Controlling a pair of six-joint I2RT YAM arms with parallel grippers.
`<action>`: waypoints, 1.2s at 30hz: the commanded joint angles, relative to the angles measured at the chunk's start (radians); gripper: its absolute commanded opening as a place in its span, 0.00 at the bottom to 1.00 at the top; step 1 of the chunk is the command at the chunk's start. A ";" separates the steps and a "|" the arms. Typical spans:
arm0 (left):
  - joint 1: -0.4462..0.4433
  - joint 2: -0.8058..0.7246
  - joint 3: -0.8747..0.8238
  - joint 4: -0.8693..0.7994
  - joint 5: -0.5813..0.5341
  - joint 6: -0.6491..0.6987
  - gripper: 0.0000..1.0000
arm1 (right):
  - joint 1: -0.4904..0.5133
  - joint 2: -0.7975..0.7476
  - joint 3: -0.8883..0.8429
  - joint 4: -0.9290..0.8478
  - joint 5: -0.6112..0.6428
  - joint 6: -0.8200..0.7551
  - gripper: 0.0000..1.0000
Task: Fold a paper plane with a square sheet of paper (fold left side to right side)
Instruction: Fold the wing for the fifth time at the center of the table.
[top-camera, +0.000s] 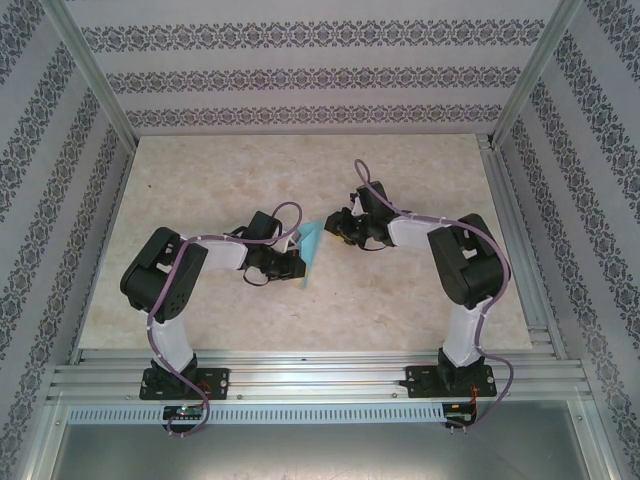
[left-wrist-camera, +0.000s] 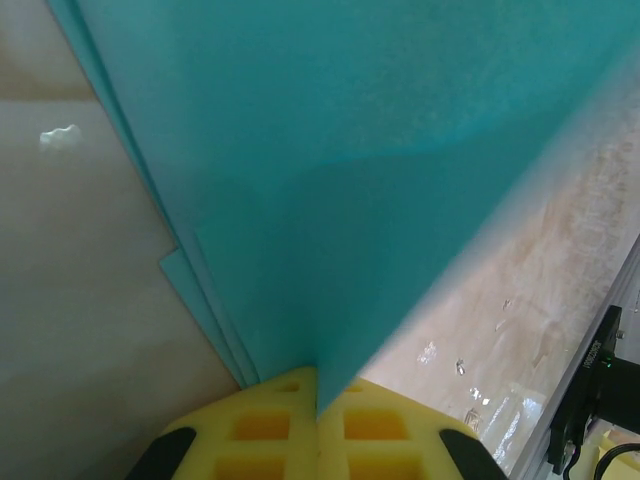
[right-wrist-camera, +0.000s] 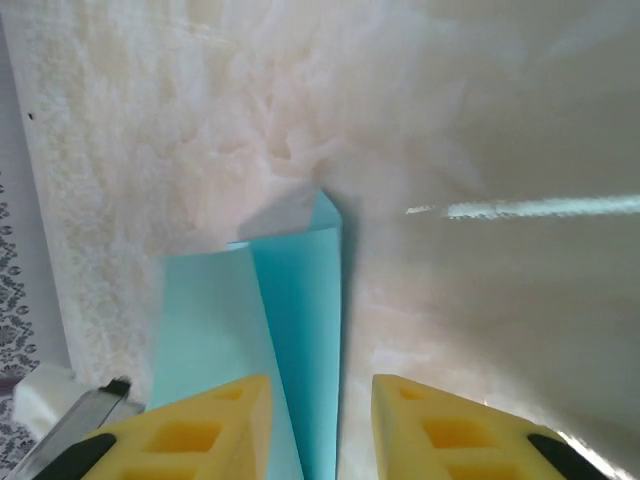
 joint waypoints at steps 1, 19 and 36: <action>0.006 0.061 -0.020 -0.024 -0.059 0.033 0.00 | 0.038 -0.086 -0.070 0.026 0.010 -0.011 0.28; 0.005 0.090 -0.001 -0.041 -0.047 0.045 0.00 | 0.193 -0.015 -0.155 0.257 0.026 0.156 0.17; 0.006 0.132 0.026 -0.059 0.013 0.035 0.00 | 0.181 0.044 -0.162 0.283 0.051 0.144 0.17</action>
